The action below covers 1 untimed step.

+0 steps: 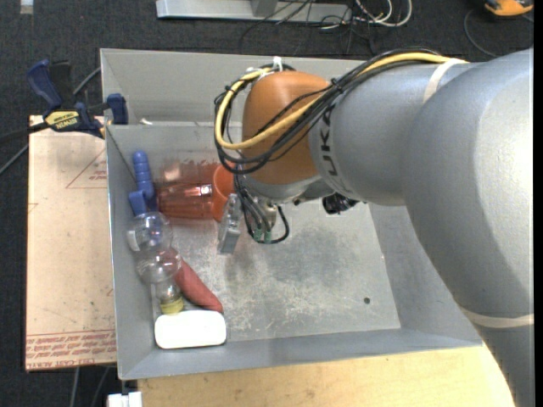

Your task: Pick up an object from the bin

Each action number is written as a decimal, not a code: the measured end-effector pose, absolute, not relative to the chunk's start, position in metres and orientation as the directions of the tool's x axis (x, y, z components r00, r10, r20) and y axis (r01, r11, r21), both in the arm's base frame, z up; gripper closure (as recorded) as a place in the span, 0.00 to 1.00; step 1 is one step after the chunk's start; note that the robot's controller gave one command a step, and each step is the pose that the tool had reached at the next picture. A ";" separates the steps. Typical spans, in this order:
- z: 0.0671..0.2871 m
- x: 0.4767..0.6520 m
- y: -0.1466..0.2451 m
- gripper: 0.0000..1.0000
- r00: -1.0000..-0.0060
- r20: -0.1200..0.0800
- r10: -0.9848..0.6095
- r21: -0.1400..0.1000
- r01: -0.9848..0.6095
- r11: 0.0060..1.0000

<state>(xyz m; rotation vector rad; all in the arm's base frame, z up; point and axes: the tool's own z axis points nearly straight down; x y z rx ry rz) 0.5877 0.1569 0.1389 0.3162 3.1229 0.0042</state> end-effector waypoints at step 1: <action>0.139 0.588 0.157 0.00 -0.980 -0.002 0.200 0.003 0.200 0.980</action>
Offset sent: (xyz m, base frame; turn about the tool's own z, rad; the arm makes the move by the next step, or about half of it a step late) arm 0.0000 0.0000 0.0000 0.0000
